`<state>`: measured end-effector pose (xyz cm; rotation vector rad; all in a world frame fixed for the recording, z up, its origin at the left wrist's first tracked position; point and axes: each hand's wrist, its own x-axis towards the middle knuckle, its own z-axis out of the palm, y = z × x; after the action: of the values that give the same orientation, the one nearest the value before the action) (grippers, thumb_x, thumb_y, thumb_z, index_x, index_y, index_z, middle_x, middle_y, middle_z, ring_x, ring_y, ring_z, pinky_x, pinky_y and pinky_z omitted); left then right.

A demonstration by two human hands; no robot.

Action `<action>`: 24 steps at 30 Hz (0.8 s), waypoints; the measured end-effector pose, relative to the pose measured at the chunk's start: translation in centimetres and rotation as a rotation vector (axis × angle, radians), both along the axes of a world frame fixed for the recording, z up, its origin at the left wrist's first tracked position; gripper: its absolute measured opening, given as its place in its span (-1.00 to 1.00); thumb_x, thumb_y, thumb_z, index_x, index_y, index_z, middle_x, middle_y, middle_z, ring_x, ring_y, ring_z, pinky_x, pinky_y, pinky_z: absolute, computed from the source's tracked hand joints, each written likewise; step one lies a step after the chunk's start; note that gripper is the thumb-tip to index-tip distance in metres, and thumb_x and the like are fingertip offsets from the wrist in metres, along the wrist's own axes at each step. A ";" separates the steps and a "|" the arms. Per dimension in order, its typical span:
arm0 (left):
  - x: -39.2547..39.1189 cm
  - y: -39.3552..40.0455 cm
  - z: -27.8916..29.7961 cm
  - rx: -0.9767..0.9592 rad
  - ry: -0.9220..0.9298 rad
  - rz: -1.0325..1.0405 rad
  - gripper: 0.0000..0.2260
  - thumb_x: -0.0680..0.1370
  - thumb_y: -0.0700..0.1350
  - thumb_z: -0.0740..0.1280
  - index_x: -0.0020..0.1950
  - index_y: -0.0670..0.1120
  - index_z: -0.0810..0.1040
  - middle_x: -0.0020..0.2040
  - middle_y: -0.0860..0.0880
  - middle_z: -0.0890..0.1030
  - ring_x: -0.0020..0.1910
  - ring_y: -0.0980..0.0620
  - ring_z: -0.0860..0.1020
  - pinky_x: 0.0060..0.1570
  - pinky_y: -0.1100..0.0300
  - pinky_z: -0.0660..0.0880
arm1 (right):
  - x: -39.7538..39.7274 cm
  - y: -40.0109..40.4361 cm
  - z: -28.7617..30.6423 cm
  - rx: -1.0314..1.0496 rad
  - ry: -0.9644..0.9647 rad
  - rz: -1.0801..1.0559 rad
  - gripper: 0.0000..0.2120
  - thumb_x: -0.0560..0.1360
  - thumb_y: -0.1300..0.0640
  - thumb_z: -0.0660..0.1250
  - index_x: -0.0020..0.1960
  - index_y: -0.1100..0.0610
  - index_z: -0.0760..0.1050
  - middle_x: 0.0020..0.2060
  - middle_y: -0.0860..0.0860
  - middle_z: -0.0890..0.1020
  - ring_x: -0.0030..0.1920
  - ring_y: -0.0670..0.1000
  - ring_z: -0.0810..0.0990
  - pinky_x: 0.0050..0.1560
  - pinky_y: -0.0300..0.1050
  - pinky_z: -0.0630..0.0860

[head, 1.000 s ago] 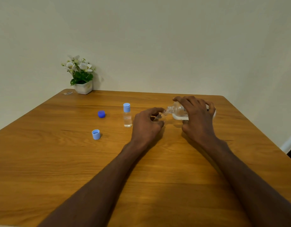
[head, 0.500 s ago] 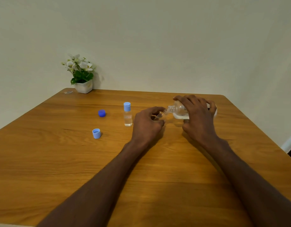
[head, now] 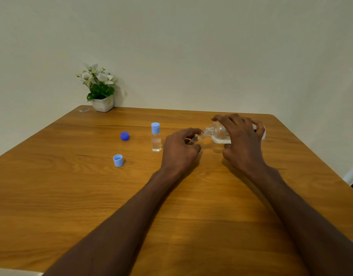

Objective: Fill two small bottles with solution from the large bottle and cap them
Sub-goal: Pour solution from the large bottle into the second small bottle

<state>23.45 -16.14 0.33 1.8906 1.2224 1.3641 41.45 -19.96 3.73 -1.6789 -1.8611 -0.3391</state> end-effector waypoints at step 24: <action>0.0 -0.5 0.4 -0.024 -0.020 -0.009 -0.58 0.48 -0.20 0.53 0.32 0.02 0.65 0.23 0.07 0.69 0.10 0.18 0.63 0.13 0.21 0.61 | 0.0 0.1 0.0 0.008 -0.013 -0.003 -0.13 0.26 0.28 0.55 0.48 -0.17 0.38 0.40 -0.06 0.49 0.46 0.09 0.37 0.47 0.23 0.10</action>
<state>23.44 -16.60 0.75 1.8600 1.2138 1.3541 41.46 -19.83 3.76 -1.6776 -1.8648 -0.3595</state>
